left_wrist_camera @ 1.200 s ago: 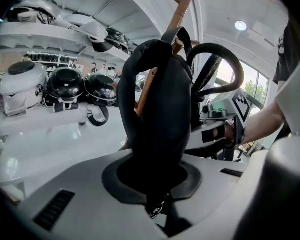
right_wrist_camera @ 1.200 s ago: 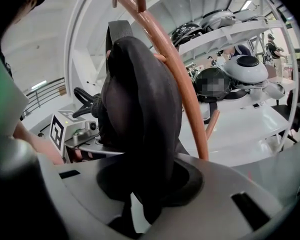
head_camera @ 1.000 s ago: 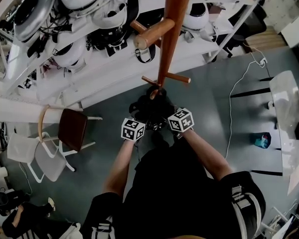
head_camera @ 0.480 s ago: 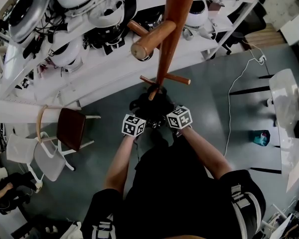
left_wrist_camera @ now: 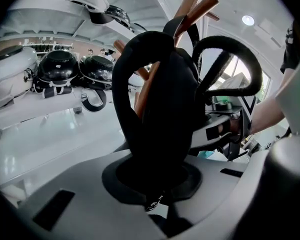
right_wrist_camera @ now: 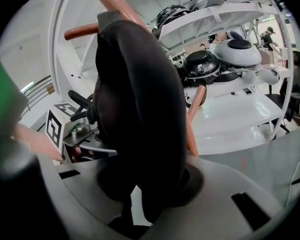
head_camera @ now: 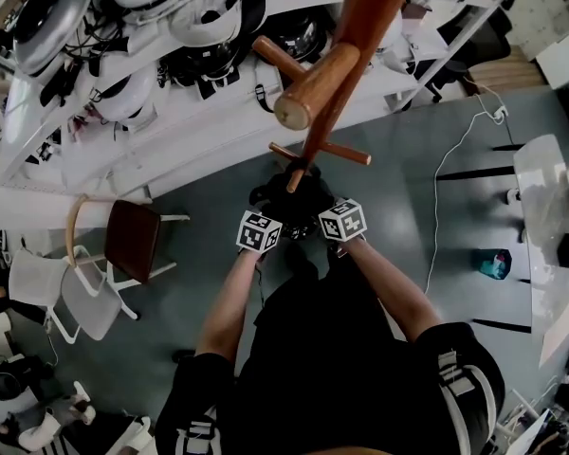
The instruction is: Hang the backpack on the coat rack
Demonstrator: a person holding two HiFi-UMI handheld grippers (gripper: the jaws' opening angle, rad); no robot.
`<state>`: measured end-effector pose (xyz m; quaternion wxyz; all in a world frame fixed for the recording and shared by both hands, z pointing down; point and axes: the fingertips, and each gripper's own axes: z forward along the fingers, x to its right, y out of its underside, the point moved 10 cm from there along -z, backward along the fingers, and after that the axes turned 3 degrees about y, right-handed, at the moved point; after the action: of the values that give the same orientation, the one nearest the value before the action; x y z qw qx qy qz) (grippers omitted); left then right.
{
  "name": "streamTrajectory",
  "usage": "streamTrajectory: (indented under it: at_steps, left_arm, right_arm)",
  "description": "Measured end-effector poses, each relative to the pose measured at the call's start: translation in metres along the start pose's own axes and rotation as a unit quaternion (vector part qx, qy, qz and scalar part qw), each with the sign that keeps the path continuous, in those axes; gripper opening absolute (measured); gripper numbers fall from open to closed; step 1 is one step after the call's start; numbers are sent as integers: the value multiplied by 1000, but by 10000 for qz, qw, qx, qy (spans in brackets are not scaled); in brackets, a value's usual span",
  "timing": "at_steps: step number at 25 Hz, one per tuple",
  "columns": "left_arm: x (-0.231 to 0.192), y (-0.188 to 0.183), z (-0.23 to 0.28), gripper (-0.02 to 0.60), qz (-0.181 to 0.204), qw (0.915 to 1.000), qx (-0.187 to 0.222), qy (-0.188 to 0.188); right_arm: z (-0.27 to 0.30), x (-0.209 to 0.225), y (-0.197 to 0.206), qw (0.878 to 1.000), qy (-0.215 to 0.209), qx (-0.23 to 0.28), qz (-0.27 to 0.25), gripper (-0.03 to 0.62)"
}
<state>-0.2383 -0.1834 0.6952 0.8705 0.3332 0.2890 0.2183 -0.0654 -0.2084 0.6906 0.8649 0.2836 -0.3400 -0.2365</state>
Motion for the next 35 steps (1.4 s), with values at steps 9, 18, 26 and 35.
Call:
streamTrajectory:
  at_steps: [9, 18, 26, 35]
  left_arm:
    - [-11, 5, 11, 67, -98, 9998, -152, -25]
    - [-19, 7, 20, 95, -255, 9986, -152, -433]
    - [-23, 11, 21, 177, -198, 9964, -82, -814]
    - [-32, 10, 16, 222, -405, 9962, 70, -763]
  right_arm:
    - [11, 8, 3, 9998, 64, -172, 52, 112]
    - [18, 21, 1, 9988, 346, -256, -214, 121]
    - [19, 25, -1, 9965, 696, -205, -407, 167]
    - [19, 27, 4, 9944, 944, -160, -456, 262]
